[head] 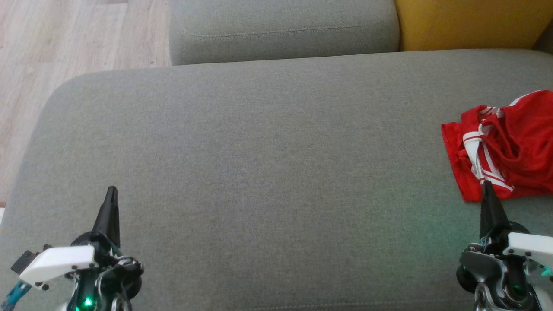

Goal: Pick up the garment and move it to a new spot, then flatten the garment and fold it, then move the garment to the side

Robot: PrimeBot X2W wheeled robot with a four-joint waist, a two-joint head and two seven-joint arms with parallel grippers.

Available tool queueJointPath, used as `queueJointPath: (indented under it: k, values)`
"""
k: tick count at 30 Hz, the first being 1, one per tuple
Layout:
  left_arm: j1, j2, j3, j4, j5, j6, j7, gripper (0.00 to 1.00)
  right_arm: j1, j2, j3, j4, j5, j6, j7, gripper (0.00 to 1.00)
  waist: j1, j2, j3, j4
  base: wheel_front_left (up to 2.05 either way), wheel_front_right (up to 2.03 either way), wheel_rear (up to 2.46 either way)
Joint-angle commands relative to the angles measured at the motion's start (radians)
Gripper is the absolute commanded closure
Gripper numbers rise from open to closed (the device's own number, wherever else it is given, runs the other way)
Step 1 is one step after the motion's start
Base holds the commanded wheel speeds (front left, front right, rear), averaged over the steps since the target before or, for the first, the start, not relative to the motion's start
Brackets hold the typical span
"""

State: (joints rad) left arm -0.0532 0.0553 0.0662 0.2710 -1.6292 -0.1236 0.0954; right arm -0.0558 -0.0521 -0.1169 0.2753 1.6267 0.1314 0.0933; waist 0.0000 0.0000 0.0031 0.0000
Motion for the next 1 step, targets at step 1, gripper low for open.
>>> queueJointPath:
  k: [1]
  values:
    - [-0.054, 0.005, 0.033, -0.026, 0.009, -0.007, 0.006, 1.00, -0.051, -0.009, 0.017, -0.031, -0.006, -0.001, 0.008, 1.00, 0.0000, 0.0000, 0.000, 0.000, 0.00, 0.00, 0.00]
